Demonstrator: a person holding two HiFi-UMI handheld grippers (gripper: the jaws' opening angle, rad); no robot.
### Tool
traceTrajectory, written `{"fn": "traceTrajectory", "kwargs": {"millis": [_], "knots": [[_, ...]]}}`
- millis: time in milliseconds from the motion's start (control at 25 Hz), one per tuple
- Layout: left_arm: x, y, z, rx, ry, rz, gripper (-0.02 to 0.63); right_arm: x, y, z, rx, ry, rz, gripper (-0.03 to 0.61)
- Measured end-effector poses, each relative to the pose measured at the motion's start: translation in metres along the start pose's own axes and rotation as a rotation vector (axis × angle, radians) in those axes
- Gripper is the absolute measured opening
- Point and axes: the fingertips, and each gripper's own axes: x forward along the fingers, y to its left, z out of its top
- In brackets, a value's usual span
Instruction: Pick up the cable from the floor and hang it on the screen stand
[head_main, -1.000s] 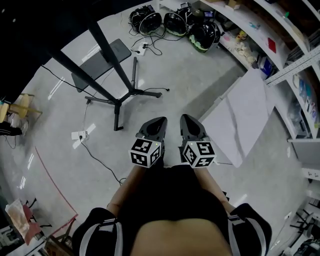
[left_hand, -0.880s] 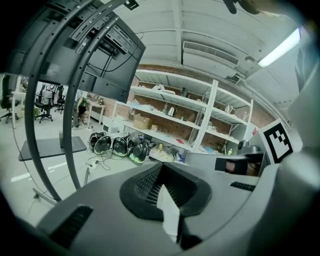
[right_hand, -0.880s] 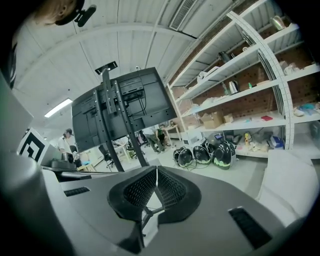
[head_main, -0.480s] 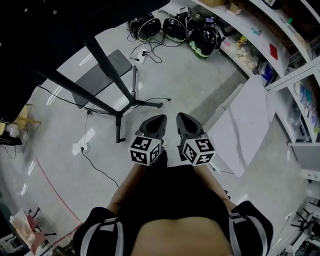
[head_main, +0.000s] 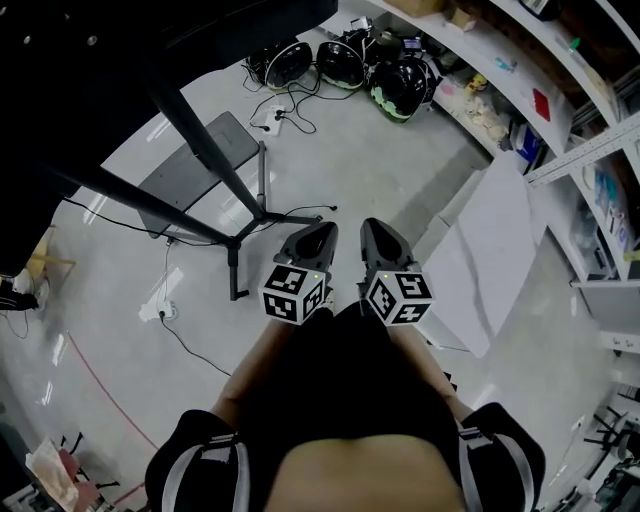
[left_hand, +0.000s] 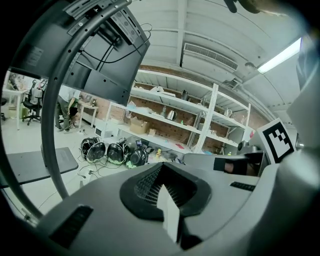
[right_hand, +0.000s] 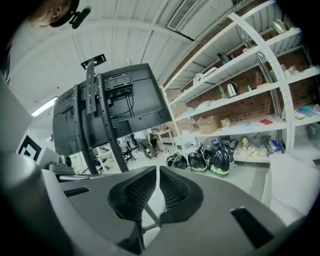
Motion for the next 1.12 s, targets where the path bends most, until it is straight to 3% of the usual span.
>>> {"fn": "traceTrajectory", "kwargs": {"millis": [480,840,1120], "knots": [[0.016,0.009,0.0,-0.03,0.004,-0.014,0.003,0.01,-0.012,0.003,-0.057,0.025,-0.006,0.025],[0.043,0.034,0.0,-0.046,0.034,0.023,0.003,0.028,-0.041,0.008,-0.079,0.052,-0.023,0.025],[0.081,0.03,0.007,-0.039,0.046,0.032,0.003,0.042,-0.077,0.024,-0.086,0.041,-0.016,0.025]]}}
